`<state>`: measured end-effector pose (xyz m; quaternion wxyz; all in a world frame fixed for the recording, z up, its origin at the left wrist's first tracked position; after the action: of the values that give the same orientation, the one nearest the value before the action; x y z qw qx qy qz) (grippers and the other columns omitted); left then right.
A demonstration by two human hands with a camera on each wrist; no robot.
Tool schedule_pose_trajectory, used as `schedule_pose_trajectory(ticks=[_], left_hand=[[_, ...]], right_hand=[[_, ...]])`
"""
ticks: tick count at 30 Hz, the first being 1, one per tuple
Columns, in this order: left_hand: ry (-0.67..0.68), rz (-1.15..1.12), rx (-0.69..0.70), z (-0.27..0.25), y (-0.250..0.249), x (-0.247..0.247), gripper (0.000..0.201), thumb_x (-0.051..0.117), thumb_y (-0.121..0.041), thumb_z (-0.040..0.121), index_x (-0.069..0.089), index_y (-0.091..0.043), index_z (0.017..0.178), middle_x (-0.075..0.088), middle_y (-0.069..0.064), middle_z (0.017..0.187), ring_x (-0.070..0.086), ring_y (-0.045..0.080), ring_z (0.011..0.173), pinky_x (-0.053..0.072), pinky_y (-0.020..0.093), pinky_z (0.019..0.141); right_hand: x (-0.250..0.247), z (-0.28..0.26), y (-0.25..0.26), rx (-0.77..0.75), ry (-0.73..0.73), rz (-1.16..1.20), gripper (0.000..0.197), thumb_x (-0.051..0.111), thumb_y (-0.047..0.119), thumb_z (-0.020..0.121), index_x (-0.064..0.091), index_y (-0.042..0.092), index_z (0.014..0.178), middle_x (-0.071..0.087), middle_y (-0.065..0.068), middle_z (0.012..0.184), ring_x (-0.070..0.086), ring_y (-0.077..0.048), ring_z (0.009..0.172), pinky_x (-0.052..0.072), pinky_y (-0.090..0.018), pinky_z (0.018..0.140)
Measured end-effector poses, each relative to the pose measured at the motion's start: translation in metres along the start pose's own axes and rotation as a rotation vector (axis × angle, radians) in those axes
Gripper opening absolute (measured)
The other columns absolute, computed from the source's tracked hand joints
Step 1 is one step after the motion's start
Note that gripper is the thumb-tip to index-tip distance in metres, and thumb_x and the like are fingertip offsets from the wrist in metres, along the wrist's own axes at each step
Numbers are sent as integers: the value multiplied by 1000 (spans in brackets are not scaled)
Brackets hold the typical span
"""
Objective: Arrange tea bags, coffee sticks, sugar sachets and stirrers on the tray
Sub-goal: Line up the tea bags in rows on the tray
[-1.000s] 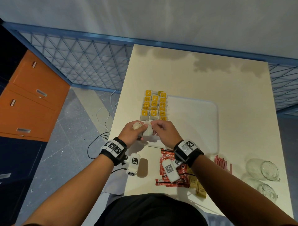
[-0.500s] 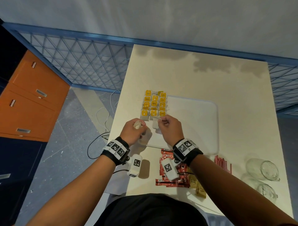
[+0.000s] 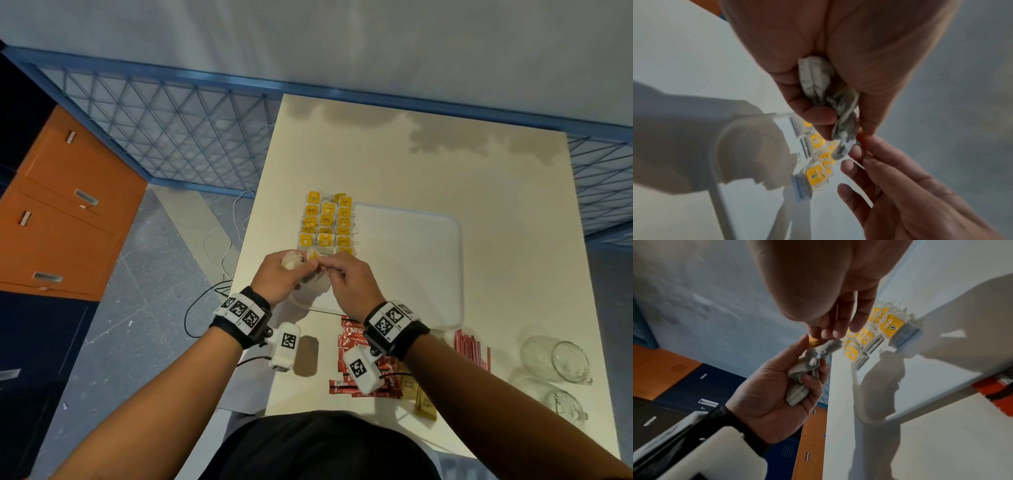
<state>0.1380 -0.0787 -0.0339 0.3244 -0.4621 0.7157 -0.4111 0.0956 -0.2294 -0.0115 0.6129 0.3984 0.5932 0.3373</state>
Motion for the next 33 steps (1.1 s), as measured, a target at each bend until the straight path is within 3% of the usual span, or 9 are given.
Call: schedule_pose_trajectory(ticks=[3, 7, 10, 12, 16, 19, 22, 29, 33], left_hand=[[-29, 15, -23, 4, 7, -5, 3, 75, -15, 88, 74, -12, 88, 64, 5, 64, 55, 16, 60, 45, 26, 56], [37, 38, -23, 4, 11, -1, 4, 75, -15, 88, 74, -15, 85, 63, 5, 63, 53, 15, 57, 44, 23, 52], [64, 68, -34, 4, 17, 0, 12, 78, -17, 87, 73, -5, 88, 64, 6, 65, 55, 15, 57, 44, 22, 51], [74, 49, -53, 4, 21, 0, 8, 77, -14, 87, 74, -8, 91, 67, 6, 68, 57, 14, 59, 45, 22, 52], [47, -89, -141, 6, 35, -1, 10, 75, -11, 88, 73, -12, 98, 70, 9, 78, 58, 19, 70, 46, 26, 59], [2, -273, -272, 7, 46, -2, 17, 75, -11, 88, 71, -15, 104, 70, 7, 90, 61, 19, 81, 49, 24, 59], [7, -427, -345, 7, 48, 0, 22, 73, -9, 89, 68, -15, 109, 71, 6, 94, 64, 17, 84, 51, 20, 58], [75, -649, -429, 3, 52, 4, 47, 45, 9, 81, 60, -5, 124, 69, 15, 122, 74, 24, 93, 58, 26, 62], [90, -619, -375, 3, 49, 3, 44, 41, 17, 92, 56, -4, 127, 71, 15, 116, 75, 24, 94, 58, 26, 66]], right_hand=[[-3, 2, -3, 43, -21, 28, 28, 58, 3, 94, 77, 18, 108, 68, 5, 102, 64, -11, 95, 49, -17, 84], [0, 6, -22, 276, 38, 159, 25, 68, 20, 94, 71, 22, 119, 68, 9, 104, 66, -9, 89, 52, -20, 81], [10, 8, -26, 273, 163, 122, 13, 71, 23, 93, 74, 27, 105, 69, 16, 88, 65, -7, 83, 54, -26, 81], [15, 7, -32, 274, 207, 80, 7, 71, 25, 93, 73, 31, 92, 68, 15, 79, 64, -6, 77, 52, -27, 75], [6, 17, -45, 289, 101, -49, 4, 73, 25, 92, 70, 25, 90, 65, 12, 82, 61, -12, 80, 47, -26, 77], [7, 28, -58, 343, 64, -115, 8, 72, 26, 90, 68, 22, 85, 68, 4, 82, 64, -20, 83, 54, -35, 80], [11, 37, -64, 351, 74, -215, 9, 68, 32, 91, 64, 29, 83, 69, 8, 83, 66, -21, 85, 57, -41, 81], [8, 49, -64, 371, 23, -328, 4, 64, 32, 94, 62, 31, 91, 70, 7, 93, 66, -22, 85, 58, -38, 75], [8, 48, -62, 363, 18, -291, 22, 65, 32, 94, 55, 29, 114, 60, 11, 96, 65, -21, 91, 55, -39, 80]])
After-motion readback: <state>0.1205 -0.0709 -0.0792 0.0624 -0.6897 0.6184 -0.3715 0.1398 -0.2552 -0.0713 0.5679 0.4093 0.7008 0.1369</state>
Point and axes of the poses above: each hand's wrist, its own z-axis towards the middle knuckle, its own x-axis out of the palm, y = z × x, the point moved 9 cm from there along z, towards the middle knuckle
